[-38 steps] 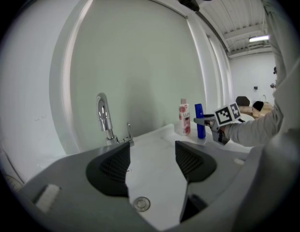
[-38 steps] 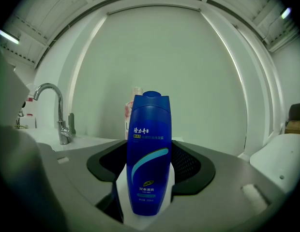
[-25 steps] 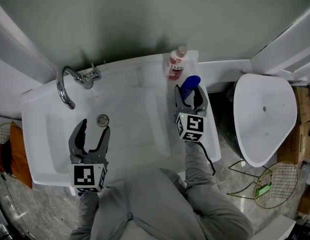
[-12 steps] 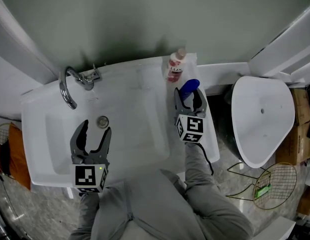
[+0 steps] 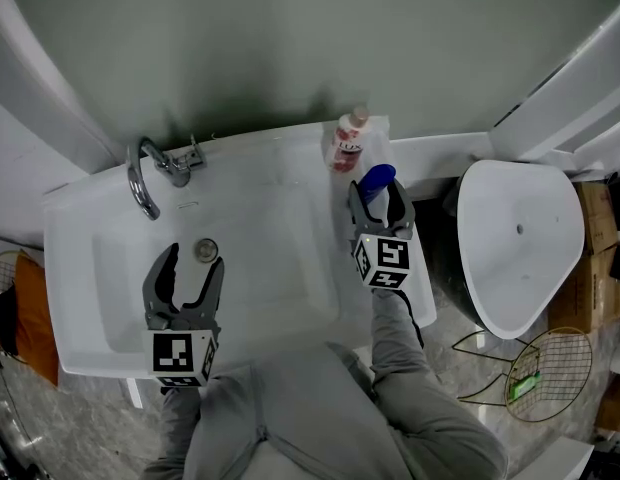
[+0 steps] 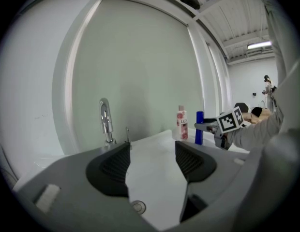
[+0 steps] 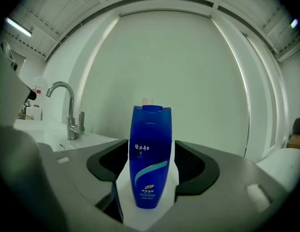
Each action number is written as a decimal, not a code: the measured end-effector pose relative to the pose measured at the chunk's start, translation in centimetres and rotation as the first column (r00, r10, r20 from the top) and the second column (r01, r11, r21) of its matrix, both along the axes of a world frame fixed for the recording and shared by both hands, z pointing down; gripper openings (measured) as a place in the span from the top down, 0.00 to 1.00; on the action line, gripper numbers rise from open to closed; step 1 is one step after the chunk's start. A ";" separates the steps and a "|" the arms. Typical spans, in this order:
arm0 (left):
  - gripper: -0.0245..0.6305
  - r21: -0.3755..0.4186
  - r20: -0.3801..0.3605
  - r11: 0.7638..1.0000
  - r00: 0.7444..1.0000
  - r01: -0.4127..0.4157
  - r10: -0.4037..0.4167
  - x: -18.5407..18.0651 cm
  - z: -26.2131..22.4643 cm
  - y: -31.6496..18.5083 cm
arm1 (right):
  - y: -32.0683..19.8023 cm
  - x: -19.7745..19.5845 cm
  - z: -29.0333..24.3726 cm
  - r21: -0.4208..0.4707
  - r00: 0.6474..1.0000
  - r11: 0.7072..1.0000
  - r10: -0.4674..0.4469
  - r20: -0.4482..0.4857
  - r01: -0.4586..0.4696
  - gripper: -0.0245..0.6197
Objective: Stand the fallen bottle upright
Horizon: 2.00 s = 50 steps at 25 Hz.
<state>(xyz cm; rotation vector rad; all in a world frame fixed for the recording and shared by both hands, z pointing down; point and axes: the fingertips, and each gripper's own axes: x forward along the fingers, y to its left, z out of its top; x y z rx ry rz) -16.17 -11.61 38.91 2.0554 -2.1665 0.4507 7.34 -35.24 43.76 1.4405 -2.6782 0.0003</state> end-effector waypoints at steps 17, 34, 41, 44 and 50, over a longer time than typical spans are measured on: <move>0.44 0.093 -0.064 0.995 0.997 -0.044 0.050 1.4 -1.7 1.5 | 8.7 3.9 -5.5 0.005 0.987 1.000 -0.011 0.161 0.010 0.53; 0.44 0.155 -0.076 0.963 0.970 -0.218 0.232 7.7 -3.0 -2.4 | 15.7 8.0 -7.0 -0.003 0.976 1.000 0.020 0.215 -0.020 0.53; 0.44 0.188 -0.080 0.945 0.954 -0.269 0.288 9.9 -3.9 -3.7 | 16.7 8.8 -8.1 0.026 0.973 0.999 0.035 0.230 -0.042 0.53; 0.44 0.198 -0.077 0.939 0.951 -0.280 0.300 10.5 -4.2 -4.0 | 16.7 8.7 -8.4 0.033 0.973 0.998 0.036 0.227 -0.044 0.53; 0.44 0.205 -0.076 0.935 0.948 -0.289 0.310 11.0 -4.5 -4.3 | 16.5 8.6 -8.6 0.040 0.978 0.998 0.036 0.204 -0.045 0.53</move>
